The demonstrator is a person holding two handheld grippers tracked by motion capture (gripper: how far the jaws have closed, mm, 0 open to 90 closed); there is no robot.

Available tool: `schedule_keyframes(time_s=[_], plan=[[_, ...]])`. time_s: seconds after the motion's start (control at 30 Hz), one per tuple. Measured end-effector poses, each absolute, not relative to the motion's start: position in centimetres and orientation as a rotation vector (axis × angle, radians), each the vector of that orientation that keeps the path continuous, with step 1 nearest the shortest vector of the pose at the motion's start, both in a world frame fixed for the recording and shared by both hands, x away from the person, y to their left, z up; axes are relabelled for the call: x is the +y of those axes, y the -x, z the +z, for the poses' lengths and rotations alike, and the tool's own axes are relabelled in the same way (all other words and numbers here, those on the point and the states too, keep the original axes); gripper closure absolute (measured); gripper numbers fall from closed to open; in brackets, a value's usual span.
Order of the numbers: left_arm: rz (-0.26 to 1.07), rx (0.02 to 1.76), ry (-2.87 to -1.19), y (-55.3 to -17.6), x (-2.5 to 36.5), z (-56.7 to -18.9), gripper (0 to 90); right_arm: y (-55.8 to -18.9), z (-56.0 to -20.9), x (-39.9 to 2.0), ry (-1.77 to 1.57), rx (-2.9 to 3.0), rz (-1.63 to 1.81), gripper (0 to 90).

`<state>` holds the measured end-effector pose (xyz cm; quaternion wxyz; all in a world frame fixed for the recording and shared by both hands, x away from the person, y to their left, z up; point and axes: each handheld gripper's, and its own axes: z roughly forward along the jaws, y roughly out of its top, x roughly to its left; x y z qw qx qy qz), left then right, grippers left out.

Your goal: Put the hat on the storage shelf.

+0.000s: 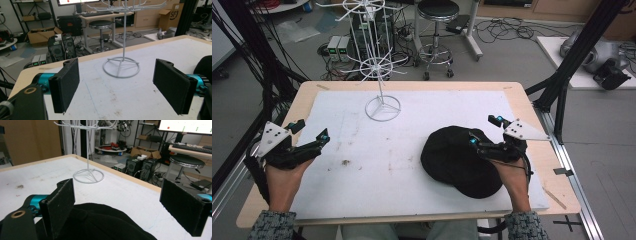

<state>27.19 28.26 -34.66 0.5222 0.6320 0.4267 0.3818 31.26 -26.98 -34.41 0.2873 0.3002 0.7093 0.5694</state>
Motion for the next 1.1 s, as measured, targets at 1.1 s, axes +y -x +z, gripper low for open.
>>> schedule_keyframes(time_s=[1.1], plan=[[0.932, 1.046, -1.522, -25.4, 29.4, -34.7, 21.6, -34.3, -38.4, -21.5, -0.527, 2.297, 1.108, 18.7]])
